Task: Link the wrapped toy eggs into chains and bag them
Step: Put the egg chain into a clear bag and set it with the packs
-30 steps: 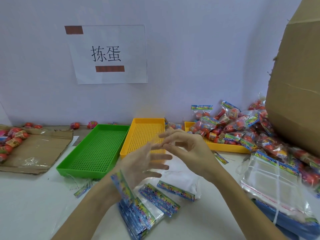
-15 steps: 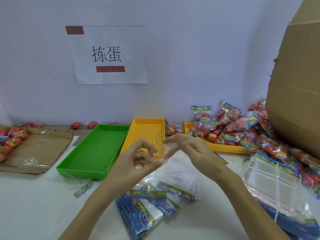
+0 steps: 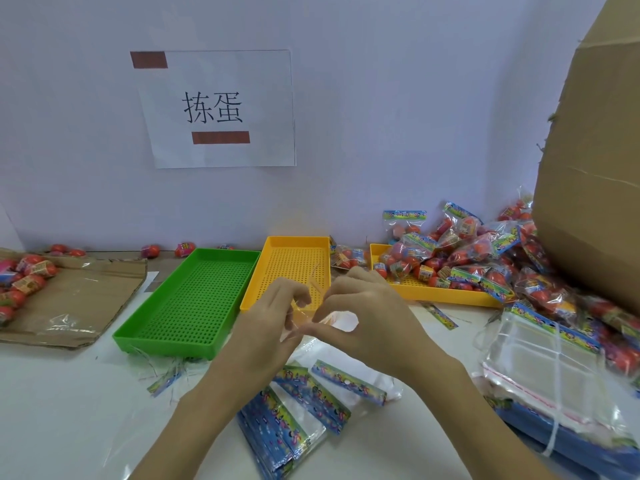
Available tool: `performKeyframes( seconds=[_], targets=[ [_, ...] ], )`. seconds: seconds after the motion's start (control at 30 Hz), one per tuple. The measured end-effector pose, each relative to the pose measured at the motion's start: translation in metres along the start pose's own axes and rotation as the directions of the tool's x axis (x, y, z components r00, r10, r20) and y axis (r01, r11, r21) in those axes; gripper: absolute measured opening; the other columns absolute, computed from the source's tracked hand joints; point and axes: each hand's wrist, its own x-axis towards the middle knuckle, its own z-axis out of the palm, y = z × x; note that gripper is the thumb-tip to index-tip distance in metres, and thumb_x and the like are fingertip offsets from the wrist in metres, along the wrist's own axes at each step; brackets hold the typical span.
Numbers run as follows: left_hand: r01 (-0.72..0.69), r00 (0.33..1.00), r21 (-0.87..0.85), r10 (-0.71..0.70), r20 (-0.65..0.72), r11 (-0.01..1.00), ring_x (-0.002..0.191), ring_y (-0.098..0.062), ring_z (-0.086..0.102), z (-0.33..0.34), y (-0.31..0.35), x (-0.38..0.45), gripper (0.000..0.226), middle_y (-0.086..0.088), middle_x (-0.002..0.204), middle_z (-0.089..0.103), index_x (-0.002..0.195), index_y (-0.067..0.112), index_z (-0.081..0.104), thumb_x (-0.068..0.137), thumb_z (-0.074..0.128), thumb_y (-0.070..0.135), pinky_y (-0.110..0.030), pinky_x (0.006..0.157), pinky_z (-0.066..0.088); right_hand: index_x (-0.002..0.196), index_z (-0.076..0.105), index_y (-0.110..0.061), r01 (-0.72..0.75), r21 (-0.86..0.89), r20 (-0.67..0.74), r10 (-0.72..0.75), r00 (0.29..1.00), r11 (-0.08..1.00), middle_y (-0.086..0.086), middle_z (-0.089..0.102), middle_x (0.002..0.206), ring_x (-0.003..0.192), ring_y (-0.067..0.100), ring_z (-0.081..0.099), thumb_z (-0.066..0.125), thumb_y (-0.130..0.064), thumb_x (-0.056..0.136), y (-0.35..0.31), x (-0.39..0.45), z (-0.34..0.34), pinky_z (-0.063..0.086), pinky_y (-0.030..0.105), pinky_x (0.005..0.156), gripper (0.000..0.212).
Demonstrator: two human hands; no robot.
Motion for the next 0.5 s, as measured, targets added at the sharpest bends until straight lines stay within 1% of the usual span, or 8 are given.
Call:
performKeyframes(
  seconds=[0.1,0.17,0.2,0.23,0.3,0.37,0.43,0.5],
  targets=[
    [-0.005,1.0,0.019,0.005,0.014,1.0,0.082,-0.004,0.052,0.0,-0.003,0.0,0.041,0.01,0.108,0.055,0.116,0.014,0.058,0.085,0.084,0.007,-0.016,0.071,0.045,0.094,0.081,-0.031,-0.011,-0.024,0.03,0.012,0.999,1.0,-0.016,0.071,0.087,0.089,0.009,0.05,0.064,-0.062,0.09,-0.001,-0.001,-0.002,0.043,0.032,0.086,0.035],
    [-0.017,0.999,0.003,0.017,0.047,1.0,0.086,0.003,0.053,0.002,-0.004,-0.001,0.051,0.014,0.112,0.055,0.126,0.019,0.056,0.085,0.085,0.01,-0.016,0.073,0.046,0.096,0.081,-0.031,0.003,-0.011,0.024,-0.003,1.0,1.0,-0.015,0.073,0.091,0.091,0.011,0.05,0.067,-0.055,0.09,-0.002,0.0,-0.001,0.043,0.032,0.084,0.029],
    [-0.012,0.998,-0.022,0.013,0.061,1.0,0.088,0.003,0.055,0.003,-0.004,-0.001,0.06,0.017,0.114,0.055,0.132,0.026,0.051,0.085,0.085,0.014,-0.015,0.075,0.046,0.095,0.081,-0.028,0.007,0.018,0.021,-0.007,1.0,1.0,-0.013,0.073,0.094,0.092,0.012,0.051,0.07,-0.048,0.091,-0.002,0.0,-0.001,0.045,0.033,0.083,0.023],
    [0.019,0.997,-0.062,-0.014,0.072,0.998,0.09,0.001,0.058,0.003,-0.003,-0.001,0.069,0.022,0.116,0.054,0.138,0.035,0.045,0.084,0.086,0.02,-0.014,0.075,0.047,0.094,0.081,-0.026,-0.005,0.071,0.016,0.004,1.0,0.997,-0.011,0.073,0.095,0.092,0.013,0.054,0.073,-0.042,0.091,-0.002,0.001,-0.001,0.047,0.035,0.082,0.018],
    [0.15,0.987,-0.158,-0.137,0.089,0.976,0.089,-0.006,0.065,0.001,-0.003,-0.001,0.093,0.023,0.119,0.056,0.147,0.049,0.031,0.077,0.091,0.036,-0.014,0.072,0.049,0.094,0.081,-0.021,-0.055,0.192,-0.002,0.057,0.998,0.98,-0.011,0.074,0.095,0.092,0.011,0.06,0.076,-0.032,0.091,0.002,0.002,-0.003,0.052,0.036,0.081,0.012],
    [0.296,0.953,-0.228,-0.272,0.133,0.928,0.077,-0.012,0.07,-0.005,-0.006,0.0,0.108,0.017,0.112,0.066,0.151,0.053,0.024,0.071,0.095,0.041,-0.02,0.069,0.054,0.095,0.082,-0.019,-0.101,0.255,-0.033,0.113,0.993,0.962,-0.012,0.076,0.1,0.094,0.006,0.065,0.077,-0.025,0.091,0.008,0.002,-0.007,0.055,0.032,0.082,0.009],
    [0.376,0.924,-0.275,-0.337,0.18,0.885,0.066,-0.015,0.072,-0.011,-0.009,0.0,0.099,0.008,0.095,0.075,0.147,0.051,0.034,0.072,0.095,0.033,-0.032,0.069,0.058,0.098,0.082,-0.016,-0.147,0.364,-0.04,0.173,0.984,0.92,-0.011,0.077,0.103,0.094,0.007,0.07,0.077,-0.02,0.091,0.014,0.003,-0.011,0.058,0.028,0.082,0.009],
    [0.41,0.909,-0.313,-0.355,0.22,0.857,0.063,-0.019,0.073,-0.014,-0.009,0.0,0.083,0.002,0.085,0.078,0.139,0.046,0.048,0.073,0.095,0.028,-0.035,0.071,0.061,0.102,0.082,-0.018,-0.223,0.538,0.056,0.229,0.972,0.813,-0.009,0.078,0.101,0.096,0.009,0.073,0.076,-0.018,0.091,0.017,0.002,-0.016,0.06,0.027,0.085,0.012]
  ],
)
